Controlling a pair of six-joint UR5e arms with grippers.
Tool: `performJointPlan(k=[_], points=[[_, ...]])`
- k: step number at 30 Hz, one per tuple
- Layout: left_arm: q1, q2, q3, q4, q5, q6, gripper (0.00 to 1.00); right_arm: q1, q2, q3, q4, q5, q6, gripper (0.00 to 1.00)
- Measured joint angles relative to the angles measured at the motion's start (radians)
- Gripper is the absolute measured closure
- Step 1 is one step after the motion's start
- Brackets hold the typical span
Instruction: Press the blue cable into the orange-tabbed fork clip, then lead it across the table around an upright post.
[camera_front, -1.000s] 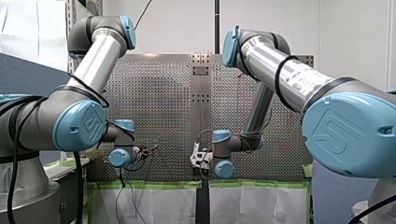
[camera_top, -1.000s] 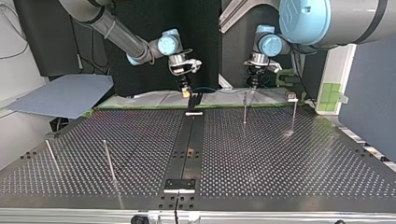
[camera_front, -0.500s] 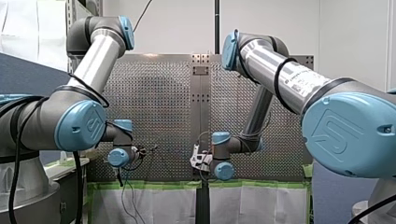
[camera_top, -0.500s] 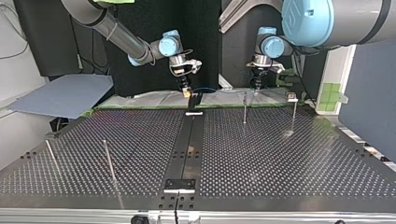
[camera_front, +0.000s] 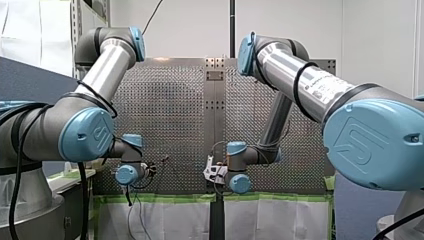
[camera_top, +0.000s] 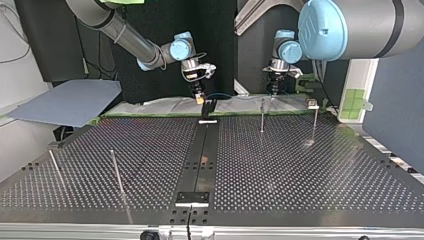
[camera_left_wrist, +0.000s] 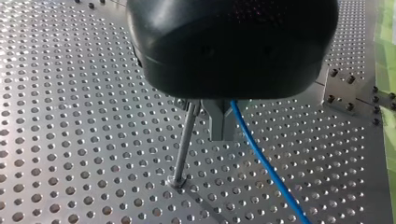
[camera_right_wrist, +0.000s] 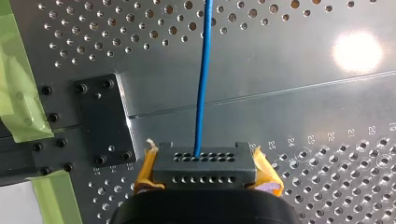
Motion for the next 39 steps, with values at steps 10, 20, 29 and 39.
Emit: performJointPlan(k=[10,20,29,39], points=[[0.013,-0.001,0.001,0.036,0.002,-0.026,1.00,-0.001,0.002,-0.006,0.002,0.000,-0.002,1.00],[0.018,-0.001,0.007,0.050,0.004,-0.034,1.00,-0.013,0.010,-0.018,0.007,0.002,0.002,1.00],[0.019,-0.001,0.044,0.020,0.010,-0.038,1.00,-0.031,0.051,-0.044,0.044,0.004,0.001,1.00],[0.023,-0.001,0.110,-0.053,0.010,-0.043,1.00,-0.063,0.055,-0.076,0.058,0.002,0.003,1.00]])
